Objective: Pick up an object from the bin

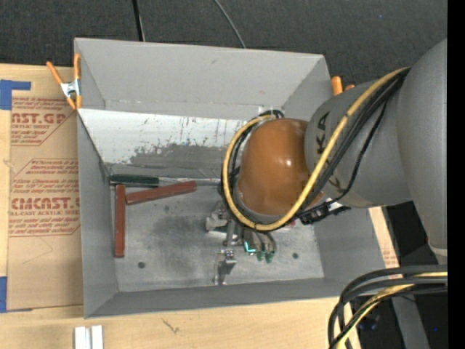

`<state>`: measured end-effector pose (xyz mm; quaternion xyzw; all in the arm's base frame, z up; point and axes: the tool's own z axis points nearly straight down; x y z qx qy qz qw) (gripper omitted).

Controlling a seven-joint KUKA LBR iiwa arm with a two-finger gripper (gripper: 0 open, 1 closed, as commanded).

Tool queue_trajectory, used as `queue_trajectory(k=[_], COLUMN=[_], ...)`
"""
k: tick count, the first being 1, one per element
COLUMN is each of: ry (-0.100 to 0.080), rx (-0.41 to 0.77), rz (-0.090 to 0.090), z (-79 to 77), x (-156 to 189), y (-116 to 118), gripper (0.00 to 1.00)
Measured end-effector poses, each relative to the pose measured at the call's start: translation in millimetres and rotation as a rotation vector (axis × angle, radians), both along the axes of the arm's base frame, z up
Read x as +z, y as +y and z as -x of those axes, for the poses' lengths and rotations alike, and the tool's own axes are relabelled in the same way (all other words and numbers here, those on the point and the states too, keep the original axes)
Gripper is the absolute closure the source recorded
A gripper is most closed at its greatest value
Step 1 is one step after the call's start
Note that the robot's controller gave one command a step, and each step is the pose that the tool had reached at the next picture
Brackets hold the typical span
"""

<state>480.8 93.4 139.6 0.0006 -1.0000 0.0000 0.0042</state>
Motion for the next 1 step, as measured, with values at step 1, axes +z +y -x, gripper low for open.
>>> queue_trajectory(k=[1], ry=[-0.008], rx=[-0.001], rz=[-0.001], z=[-2.1], x=[3.7], y=[-0.3], gripper=[0.0])
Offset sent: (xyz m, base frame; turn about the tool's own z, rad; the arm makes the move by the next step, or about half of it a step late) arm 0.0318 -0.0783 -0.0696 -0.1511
